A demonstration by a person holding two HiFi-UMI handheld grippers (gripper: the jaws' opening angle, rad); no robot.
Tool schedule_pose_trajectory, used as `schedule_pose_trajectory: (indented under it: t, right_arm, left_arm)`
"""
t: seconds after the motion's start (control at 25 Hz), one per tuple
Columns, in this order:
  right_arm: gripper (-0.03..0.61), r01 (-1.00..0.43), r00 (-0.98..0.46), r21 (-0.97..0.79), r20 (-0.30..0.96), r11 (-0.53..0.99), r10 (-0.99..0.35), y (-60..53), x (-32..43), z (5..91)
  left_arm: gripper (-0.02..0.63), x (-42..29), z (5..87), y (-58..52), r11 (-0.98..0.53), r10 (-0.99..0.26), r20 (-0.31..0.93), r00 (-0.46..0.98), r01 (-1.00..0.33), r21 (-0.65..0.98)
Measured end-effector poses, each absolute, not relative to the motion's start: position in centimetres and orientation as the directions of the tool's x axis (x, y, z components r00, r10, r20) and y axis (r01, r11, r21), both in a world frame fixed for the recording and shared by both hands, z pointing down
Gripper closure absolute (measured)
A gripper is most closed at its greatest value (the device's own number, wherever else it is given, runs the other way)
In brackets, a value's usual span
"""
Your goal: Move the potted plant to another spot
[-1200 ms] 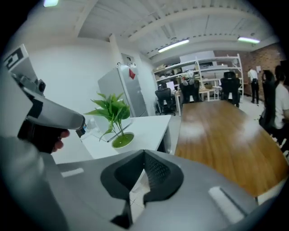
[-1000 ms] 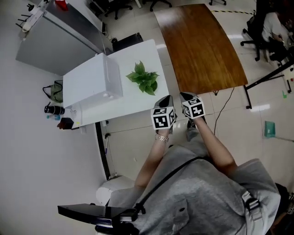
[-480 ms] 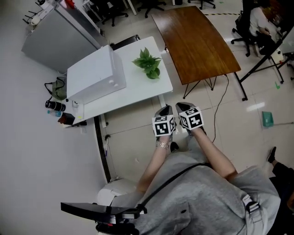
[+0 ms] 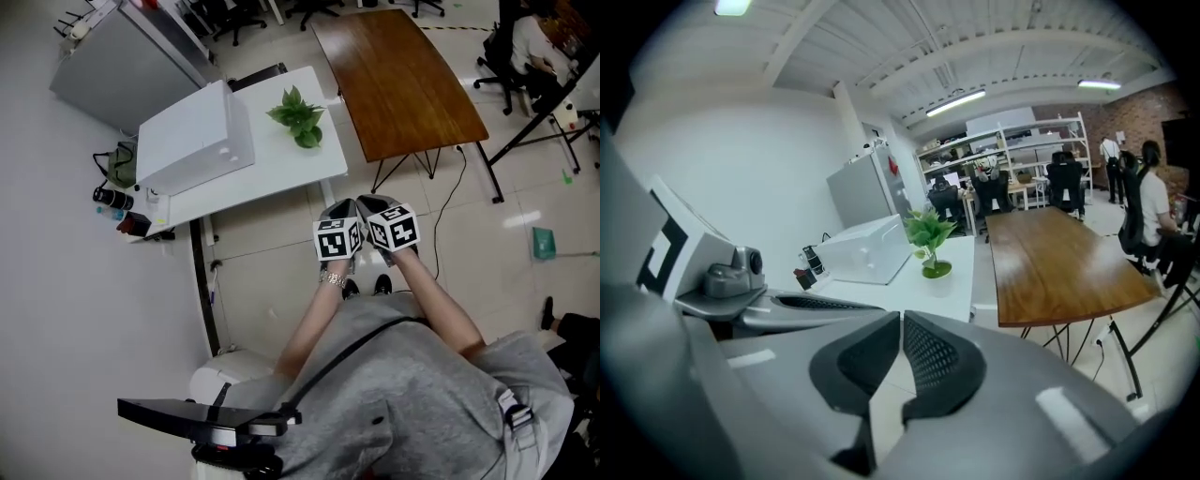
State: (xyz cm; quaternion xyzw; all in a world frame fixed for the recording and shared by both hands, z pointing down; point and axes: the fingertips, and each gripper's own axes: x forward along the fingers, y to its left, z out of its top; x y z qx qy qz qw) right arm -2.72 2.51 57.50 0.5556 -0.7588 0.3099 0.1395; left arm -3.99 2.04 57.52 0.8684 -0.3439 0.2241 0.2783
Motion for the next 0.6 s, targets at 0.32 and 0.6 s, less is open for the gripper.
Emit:
schedule_pose_trajectory:
  t: [0.32, 0.6]
  right_arm:
    - [0.563, -0.911, -0.367, -0.368, 0.511, 0.189, -0.777, 1.7, -1.4, 56.2]
    - [0.563, -0.893, -0.406, -0.392, 0.497, 0.219, -0.767, 1.3, -1.7, 55.1]
  left_arm:
    - [0.597, -2.8, 56.4, 1.4, -0.626, -0.489, 0.567, 0.663, -0.719, 0.302]
    - [0.597, -2.9, 56.3, 0.5, -0.61, -0.502, 0.571, 0.65, -0.734, 0.299]
